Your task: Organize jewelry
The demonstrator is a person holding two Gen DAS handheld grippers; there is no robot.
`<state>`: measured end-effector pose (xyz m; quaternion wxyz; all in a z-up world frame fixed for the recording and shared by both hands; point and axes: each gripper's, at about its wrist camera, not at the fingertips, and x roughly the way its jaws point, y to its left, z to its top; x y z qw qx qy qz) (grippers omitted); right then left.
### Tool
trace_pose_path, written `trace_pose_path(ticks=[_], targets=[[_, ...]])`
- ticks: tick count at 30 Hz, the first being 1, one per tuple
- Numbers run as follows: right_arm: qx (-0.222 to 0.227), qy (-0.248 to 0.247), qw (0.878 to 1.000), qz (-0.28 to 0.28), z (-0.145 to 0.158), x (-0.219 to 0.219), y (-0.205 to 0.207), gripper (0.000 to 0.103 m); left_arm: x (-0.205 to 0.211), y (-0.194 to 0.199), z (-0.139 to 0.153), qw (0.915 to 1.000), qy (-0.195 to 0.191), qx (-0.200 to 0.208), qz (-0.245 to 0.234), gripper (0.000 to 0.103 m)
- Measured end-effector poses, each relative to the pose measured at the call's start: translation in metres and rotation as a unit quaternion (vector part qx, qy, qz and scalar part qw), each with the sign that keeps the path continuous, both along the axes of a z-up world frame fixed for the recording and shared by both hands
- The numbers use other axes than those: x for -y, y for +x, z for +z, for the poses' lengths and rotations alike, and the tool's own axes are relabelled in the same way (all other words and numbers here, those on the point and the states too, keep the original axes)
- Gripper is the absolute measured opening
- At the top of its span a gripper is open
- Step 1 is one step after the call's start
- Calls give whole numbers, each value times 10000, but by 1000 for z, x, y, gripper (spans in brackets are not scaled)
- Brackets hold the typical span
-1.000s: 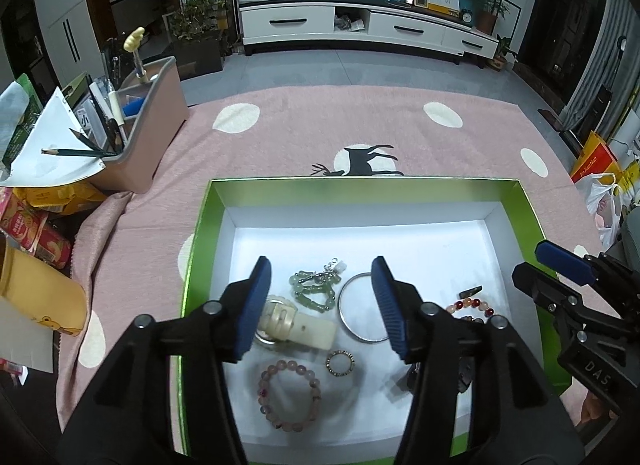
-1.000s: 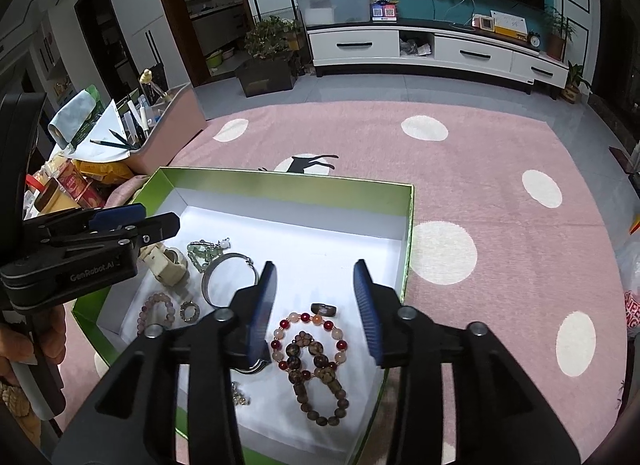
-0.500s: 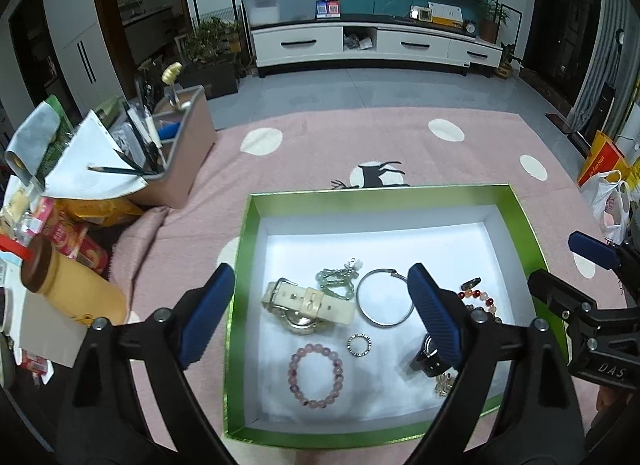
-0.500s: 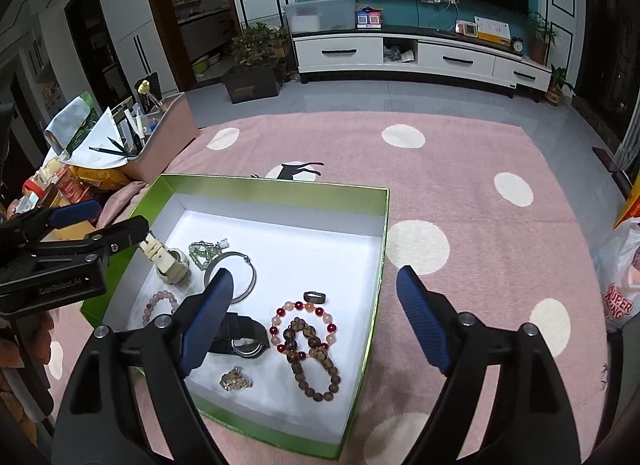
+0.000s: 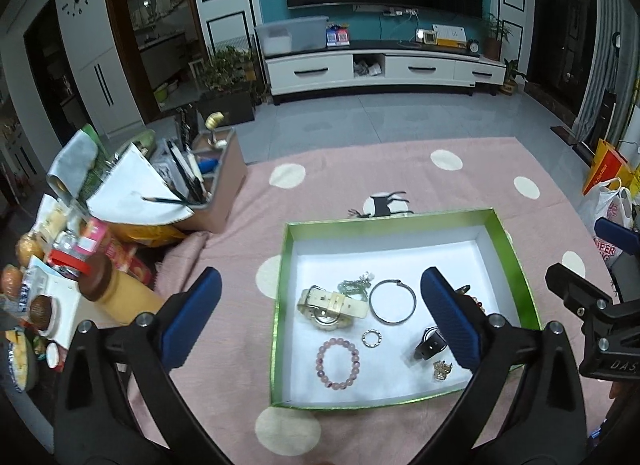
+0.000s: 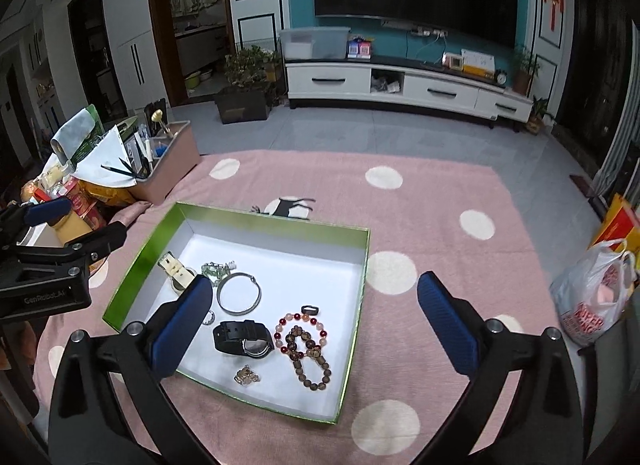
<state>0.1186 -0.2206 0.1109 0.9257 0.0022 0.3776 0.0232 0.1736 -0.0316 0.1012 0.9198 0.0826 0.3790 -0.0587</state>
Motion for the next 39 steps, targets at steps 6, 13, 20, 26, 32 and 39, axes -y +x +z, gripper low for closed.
trace_pose_path(ticks=[6, 13, 20, 26, 32, 39], targets=[[23, -306, 9994, -126, 29, -9, -10, 102, -2, -14, 29, 9999, 63, 39, 78, 101], [-192, -363, 9991, -93, 51, -12, -9, 102, -7, -22, 54, 9996, -194, -174, 79, 101], [-136, -583, 9982, -33, 58, -20, -4, 102, -5, -17, 58, 9993, -184, -296, 95, 101], [-219, -614, 9978, -87, 46, -21, 5, 102, -4, -9, 47, 9989, -150, -397, 173, 101], [-260, -625, 9976, -115, 39, -22, 11, 102, -3, -4, 37, 9987, -83, -459, 208, 101], [-294, -637, 9974, -153, 33, -21, 14, 102, -2, -1, 33, 9986, -58, -465, 229, 101]])
